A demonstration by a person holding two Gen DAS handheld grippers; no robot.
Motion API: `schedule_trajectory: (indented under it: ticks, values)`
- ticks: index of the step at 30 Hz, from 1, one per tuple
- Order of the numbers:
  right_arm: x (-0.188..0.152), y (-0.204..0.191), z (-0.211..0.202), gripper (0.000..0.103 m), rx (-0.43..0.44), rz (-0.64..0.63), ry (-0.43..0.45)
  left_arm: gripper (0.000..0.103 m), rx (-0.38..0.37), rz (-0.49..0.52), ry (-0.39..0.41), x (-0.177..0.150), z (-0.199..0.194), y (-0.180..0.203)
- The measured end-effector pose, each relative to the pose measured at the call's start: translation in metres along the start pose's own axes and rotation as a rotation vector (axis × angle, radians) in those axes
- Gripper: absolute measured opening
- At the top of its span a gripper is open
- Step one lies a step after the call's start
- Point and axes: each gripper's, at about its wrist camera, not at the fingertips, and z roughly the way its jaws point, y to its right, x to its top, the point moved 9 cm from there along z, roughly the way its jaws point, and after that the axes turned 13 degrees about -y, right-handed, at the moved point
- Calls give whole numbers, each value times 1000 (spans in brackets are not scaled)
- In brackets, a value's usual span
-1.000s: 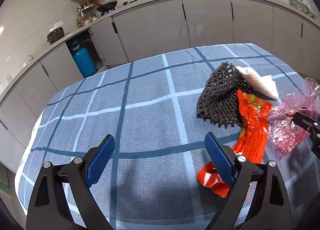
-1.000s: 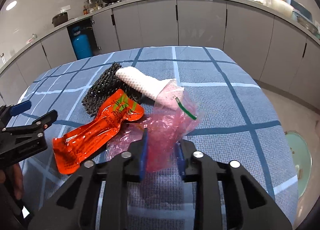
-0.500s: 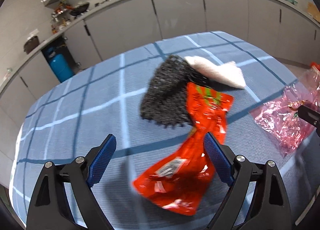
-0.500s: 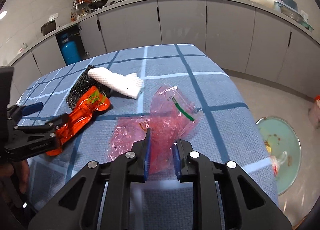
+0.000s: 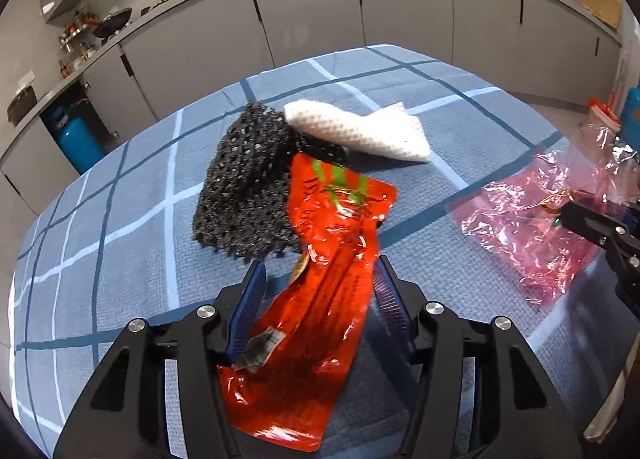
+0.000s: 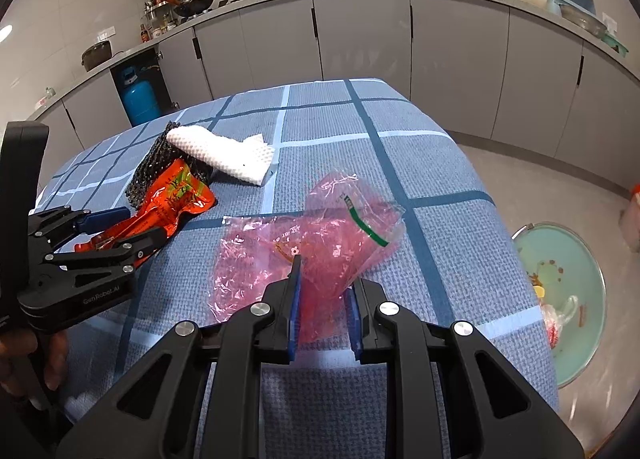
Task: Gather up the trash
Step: 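Grasp the red snack packet with the left gripper while the right grasps the pink bag, then carry the red packet and pink bag to the green basin and open both grippers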
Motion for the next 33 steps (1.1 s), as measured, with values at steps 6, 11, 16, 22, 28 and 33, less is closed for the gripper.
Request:
schedule_trajectory:
  ticks: [6, 11, 16, 22, 28, 33]
  values:
    - [-1, 0, 1, 21, -8, -9, -2, 54, 9, 21, -5, 0, 2, 7]
    - [-2, 1, 3, 21, -11, -13, -8, 42, 13, 24, 9, 2, 1, 7]
    - [-1, 0, -1, 21, -11, -12, 8, 39, 8, 28, 13, 0, -3, 7]
    - [0, 0, -10, 20, -5, -17, 34, 39, 19, 16, 64, 1, -30, 1]
    - [3, 1, -25, 19, 4, -16, 71, 39, 32, -4, 128, 11, -62, -3]
    - [6, 4, -38, 19, 9, -11, 99, 39, 43, -9, 153, 20, -73, -3]
